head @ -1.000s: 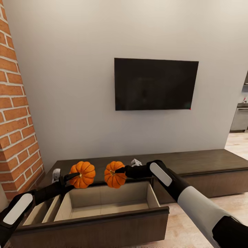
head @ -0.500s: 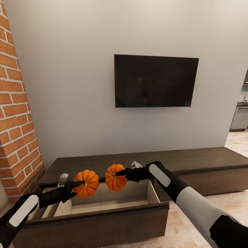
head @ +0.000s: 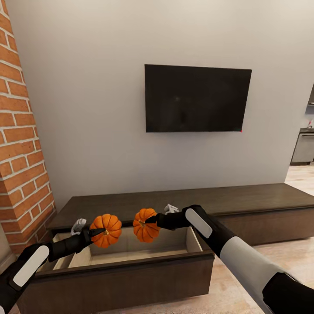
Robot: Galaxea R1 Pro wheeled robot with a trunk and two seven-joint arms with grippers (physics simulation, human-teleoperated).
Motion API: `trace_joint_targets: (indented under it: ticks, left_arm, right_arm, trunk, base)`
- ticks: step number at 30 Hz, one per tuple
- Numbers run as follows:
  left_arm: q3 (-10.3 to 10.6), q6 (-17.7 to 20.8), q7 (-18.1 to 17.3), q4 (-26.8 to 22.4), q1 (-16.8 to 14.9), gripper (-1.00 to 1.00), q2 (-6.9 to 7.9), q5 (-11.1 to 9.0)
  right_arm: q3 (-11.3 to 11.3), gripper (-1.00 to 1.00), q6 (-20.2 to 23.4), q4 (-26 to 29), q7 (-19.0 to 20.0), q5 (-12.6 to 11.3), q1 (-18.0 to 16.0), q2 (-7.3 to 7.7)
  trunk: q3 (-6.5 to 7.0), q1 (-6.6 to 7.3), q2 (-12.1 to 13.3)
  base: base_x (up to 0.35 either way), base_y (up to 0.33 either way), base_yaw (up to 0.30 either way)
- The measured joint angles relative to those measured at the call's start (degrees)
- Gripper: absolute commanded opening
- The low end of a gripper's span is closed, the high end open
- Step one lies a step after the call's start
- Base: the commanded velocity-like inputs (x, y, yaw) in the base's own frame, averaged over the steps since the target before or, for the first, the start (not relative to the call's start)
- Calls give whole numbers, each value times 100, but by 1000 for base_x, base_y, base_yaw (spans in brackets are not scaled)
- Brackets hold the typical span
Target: Place each of the two pumpkins and all three candles from the living room inside a cabinet in the living room (use any cabinet), then make sure every cabinet is closed, and position the cauldron so it is next to a table in the living room.
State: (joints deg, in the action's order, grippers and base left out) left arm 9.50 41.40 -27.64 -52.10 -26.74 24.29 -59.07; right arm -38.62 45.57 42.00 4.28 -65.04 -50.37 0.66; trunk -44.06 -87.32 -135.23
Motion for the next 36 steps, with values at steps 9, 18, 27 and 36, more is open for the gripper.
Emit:
trace_joint_targets:
  ticks: [9, 18, 27, 36]
  left_arm:
    - [-19, -505, 249, 5, -3, -100, -8, 15]
    - [11, -523, 271, 6, -2, -100, -2, 22]
    - [-4, -513, 272, 49, -1, -100, 1, 18]
    - [-4, -515, 262, 43, -1, -100, 1, 21]
  right_arm:
    - [-10, -100, -263, -3, 6, 288, -2, -143]
    - [-5, -100, -413, 3, 7, 303, -3, -130]
    - [-7, -100, -526, 1, -47, 305, -3, -130]
    - [-8, -100, -513, 6, -45, 289, -3, -128]
  trunk:
    - [-36, -44, -82]
    - [-36, -44, -82]
    - [-31, -44, -82]
    - [-5, -44, -82]
  base:
    - [0, 0, 0]
    - [87, 0, 0]
    - [5, 0, 76]
    - [0, -45, 219]
